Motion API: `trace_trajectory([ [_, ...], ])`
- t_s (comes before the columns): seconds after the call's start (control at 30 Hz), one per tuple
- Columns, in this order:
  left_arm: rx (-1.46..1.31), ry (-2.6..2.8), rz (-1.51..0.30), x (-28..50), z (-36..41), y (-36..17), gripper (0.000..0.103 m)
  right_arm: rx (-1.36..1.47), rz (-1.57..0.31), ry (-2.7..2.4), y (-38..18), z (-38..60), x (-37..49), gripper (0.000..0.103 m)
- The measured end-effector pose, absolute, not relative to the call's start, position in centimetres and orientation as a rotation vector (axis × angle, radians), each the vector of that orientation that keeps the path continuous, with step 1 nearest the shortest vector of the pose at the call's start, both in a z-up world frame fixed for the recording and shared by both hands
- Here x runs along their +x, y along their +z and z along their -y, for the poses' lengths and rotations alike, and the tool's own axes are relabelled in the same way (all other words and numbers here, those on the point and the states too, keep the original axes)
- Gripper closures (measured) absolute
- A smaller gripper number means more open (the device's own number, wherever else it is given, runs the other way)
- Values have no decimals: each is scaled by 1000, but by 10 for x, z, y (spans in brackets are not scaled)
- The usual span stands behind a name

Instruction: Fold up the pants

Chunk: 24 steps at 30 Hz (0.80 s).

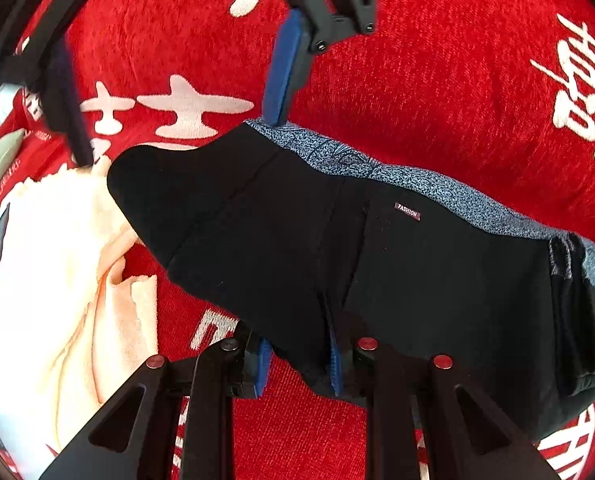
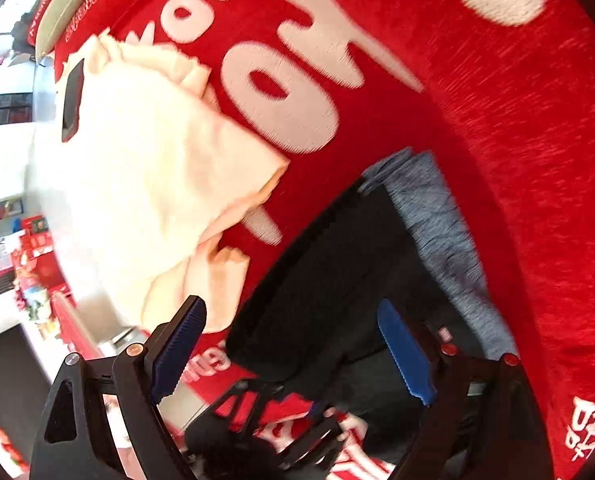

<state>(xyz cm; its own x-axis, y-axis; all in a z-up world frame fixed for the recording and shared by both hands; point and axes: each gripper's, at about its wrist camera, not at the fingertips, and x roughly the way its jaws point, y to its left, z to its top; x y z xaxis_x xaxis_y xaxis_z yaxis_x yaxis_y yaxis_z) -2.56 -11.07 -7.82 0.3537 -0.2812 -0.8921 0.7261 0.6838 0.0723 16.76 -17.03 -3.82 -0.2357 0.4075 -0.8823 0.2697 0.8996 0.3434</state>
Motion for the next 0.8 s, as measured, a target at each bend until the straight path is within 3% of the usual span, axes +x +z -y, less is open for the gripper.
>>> trace_trajectory([
  [0.27, 597, -714, -938, -44, 115, -72, 79, 272, -1989, 151, -67, 132, 157, 15],
  [0.3, 597, -716, -942, -45, 115, -71, 79, 262, -1980, 146, -67, 132, 157, 38],
  [0.33, 601, -714, -948, -44, 113, -72, 79, 266, -1973, 140, -69, 135, 156, 75],
  [0.4, 602, -725, -936, -46, 112, -69, 79, 328, -1944, 122, -66, 149, 149, 85],
  [0.8, 626, -847, -807, -96, 132, -7, 79, 665, -1514, 77, 18, 232, 59, 86],
])
